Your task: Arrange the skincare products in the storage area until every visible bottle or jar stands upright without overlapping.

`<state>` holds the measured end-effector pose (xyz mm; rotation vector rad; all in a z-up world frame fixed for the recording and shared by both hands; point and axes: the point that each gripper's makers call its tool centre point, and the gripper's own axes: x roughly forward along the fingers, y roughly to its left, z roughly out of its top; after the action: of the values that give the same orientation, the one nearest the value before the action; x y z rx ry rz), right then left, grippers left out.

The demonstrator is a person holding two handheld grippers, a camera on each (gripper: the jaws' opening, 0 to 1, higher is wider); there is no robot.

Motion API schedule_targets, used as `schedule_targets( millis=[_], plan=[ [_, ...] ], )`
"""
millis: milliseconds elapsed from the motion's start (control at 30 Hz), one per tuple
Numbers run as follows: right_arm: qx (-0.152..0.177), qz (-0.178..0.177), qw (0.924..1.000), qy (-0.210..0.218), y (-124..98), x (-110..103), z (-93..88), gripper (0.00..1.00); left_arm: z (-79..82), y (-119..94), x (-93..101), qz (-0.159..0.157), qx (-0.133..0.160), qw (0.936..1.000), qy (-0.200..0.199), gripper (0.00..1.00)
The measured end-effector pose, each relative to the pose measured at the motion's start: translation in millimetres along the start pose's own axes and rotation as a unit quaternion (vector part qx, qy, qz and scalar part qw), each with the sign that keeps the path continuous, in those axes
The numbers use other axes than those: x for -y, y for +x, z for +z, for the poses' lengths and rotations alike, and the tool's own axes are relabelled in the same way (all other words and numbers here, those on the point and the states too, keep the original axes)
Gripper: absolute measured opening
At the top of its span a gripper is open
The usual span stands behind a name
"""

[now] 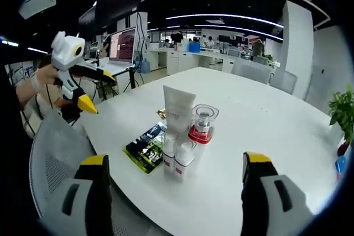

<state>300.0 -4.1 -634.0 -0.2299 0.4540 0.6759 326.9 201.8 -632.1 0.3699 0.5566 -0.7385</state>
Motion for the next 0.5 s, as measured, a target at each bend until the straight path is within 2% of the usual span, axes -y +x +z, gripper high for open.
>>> schedule_targets(
  millis=[133, 267, 400, 500],
  plan=[
    [-0.005, -0.006, 1.0000, -0.001, 3, 4, -2.6, 1.00, 6.7, 18, 0.8, -0.032, -0.002, 0.9989, 0.034, 0.56],
    [-0.013, -0.007, 0.9999, 0.003, 5, 6, -3.9, 1.00, 10.3, 41, 0.7, -0.061, -0.012, 0.9972, 0.041, 0.45],
    [-0.012, -0.006, 0.9999, -0.002, 7, 10, -2.1, 0.95, 11.1, 59, -6.3, -0.071, -0.020, 0.9963, 0.045, 0.41],
    [-0.012, -0.007, 0.9999, 0.003, 7, 11, -2.0, 0.88, 9.3, 75, -20.6, -0.071, -0.034, 0.9957, 0.049, 0.40]
  ],
)
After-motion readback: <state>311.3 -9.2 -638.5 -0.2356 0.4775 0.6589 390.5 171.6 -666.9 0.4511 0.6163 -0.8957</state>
